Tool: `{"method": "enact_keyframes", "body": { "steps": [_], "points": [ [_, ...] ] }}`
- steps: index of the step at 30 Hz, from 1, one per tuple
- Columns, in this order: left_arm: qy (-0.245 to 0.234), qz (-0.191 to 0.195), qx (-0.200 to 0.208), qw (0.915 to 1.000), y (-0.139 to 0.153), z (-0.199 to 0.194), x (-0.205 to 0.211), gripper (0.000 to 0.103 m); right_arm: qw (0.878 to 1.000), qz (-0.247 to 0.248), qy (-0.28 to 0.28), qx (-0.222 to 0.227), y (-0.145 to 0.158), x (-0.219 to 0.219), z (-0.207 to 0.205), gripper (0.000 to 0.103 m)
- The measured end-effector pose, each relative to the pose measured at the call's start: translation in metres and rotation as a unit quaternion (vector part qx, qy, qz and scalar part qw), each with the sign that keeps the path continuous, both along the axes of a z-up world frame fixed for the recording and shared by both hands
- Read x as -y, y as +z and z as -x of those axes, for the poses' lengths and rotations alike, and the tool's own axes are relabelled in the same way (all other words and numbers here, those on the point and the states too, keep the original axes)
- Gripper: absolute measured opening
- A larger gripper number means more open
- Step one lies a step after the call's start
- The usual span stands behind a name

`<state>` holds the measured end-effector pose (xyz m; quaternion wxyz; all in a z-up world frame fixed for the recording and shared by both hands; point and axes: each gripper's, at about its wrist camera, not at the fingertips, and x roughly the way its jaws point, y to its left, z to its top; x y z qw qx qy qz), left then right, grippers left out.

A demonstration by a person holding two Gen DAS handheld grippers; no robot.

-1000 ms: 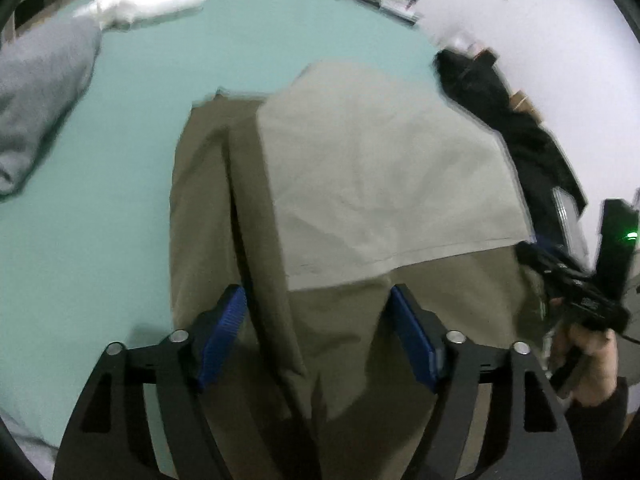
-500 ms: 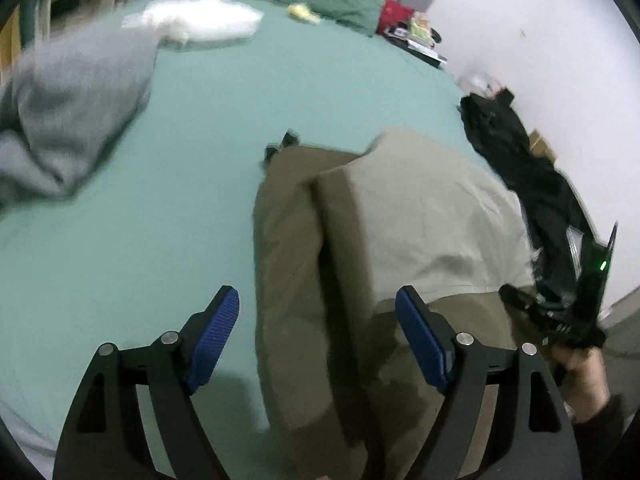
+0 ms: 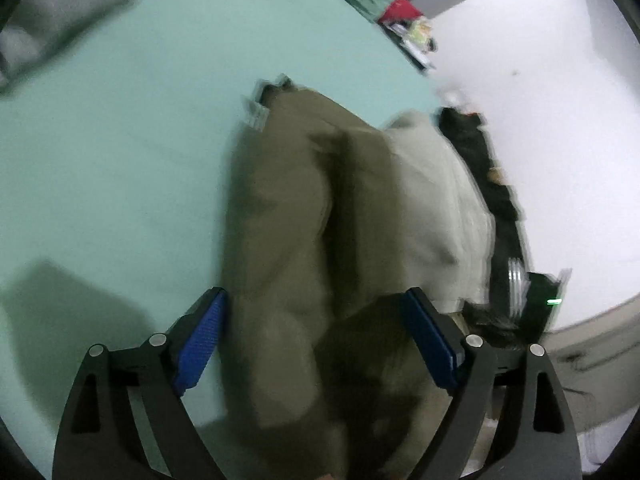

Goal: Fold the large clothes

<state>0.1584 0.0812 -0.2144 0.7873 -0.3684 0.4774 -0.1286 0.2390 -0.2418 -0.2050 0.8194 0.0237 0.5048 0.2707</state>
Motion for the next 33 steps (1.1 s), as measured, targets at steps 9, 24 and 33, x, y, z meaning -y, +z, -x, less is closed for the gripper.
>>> {"method": "enact_keyframes", "body": {
  "steps": [9, 24, 33],
  "points": [
    [-0.059, -0.013, -0.001, 0.9982, 0.006, -0.019, 0.060, 0.098, 1.000, -0.013, 0.000, -0.009, -0.003, 0.005, -0.004, 0.101],
    [-0.132, -0.132, -0.014, 0.9823, 0.000, -0.043, 0.100, 0.102, 0.984, -0.155, -0.009, -0.084, -0.021, 0.035, 0.000, 0.094],
    [-0.125, -0.110, 0.010, 0.9860, 0.019, -0.028, 0.117, 0.036, 0.990, -0.140, 0.022, 0.001, 0.015, 0.020, 0.025, 0.045]
  ]
}}
